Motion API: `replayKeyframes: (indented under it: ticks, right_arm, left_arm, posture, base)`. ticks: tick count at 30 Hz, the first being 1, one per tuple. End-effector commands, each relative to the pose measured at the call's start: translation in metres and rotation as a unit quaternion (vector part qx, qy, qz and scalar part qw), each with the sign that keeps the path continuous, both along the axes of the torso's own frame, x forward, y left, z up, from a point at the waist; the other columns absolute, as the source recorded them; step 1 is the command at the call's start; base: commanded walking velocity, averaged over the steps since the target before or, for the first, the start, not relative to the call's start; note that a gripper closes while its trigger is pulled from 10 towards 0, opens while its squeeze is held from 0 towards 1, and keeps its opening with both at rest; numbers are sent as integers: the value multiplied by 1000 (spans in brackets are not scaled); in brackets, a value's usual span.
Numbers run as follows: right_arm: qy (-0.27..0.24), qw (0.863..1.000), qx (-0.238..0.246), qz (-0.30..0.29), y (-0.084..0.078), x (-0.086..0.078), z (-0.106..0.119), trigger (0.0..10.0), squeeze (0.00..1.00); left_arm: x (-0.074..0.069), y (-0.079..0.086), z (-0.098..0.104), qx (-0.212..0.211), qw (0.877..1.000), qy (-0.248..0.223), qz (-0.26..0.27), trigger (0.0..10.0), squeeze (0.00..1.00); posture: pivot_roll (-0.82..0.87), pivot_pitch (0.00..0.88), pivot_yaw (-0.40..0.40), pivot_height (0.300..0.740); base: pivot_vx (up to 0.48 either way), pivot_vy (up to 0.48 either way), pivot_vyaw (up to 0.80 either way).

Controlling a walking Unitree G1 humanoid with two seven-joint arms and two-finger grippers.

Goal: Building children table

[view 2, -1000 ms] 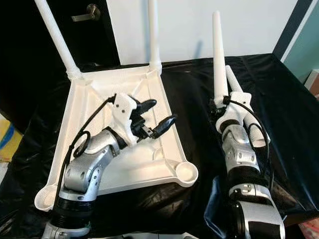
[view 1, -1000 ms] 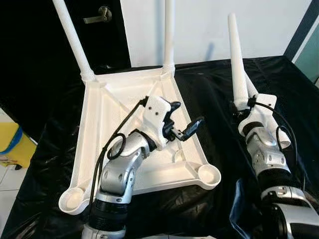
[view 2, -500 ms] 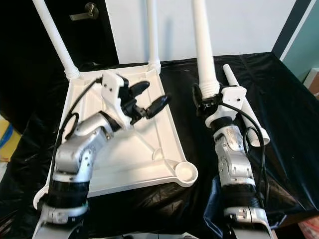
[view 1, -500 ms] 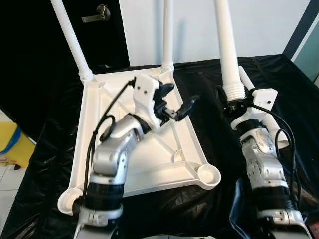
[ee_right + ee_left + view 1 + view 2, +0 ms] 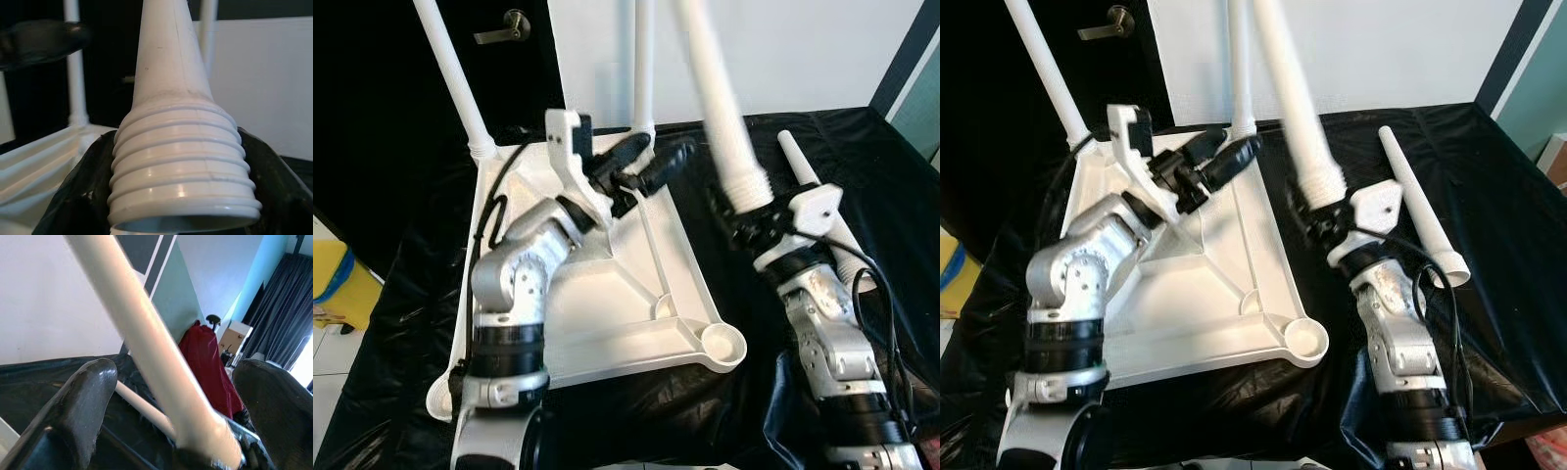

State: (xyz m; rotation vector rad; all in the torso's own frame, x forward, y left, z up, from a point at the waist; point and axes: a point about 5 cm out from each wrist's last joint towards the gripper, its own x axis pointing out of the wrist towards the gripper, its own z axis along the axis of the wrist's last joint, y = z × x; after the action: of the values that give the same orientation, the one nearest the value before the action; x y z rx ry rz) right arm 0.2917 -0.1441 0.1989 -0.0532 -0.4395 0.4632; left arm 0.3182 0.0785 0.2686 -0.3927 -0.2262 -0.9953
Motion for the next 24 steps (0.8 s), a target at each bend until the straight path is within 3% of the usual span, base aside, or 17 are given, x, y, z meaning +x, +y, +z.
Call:
replayKeyframes:
  ticks: [1,8,19,21,24]
  right_arm:
    - [-2,1000,-5,24,5,-5,1,10000,0]
    - [11,997,-33,72,18,-13,-5,10000,0]
    - [18,994,-49,97,24,-18,-10,10000,0]
    - [24,992,-54,107,26,-21,-13,10000,0]
    - [40,989,-68,127,29,-28,-20,10000,0]
  left_arm:
    - [-3,-5,-2,14,997,-15,-71,10000,0]
    - [6,-7,-8,38,996,14,-79,10000,0]
    - [15,-3,-5,43,997,20,-61,10000,0]
    - [20,0,-1,34,998,24,-54,10000,0]
    - [38,16,17,-15,998,49,-24,10000,0]
  posture:
    - [-83,33,35,740]
    - [-88,27,41,740]
    - [-88,33,45,740]
    - [-88,37,46,740]
    - [-94,46,54,740]
  base:
    - [0,0,0]
    - [0,0,0]
    - [0,0,0]
    - [0,0,0]
    - [0,0,0]
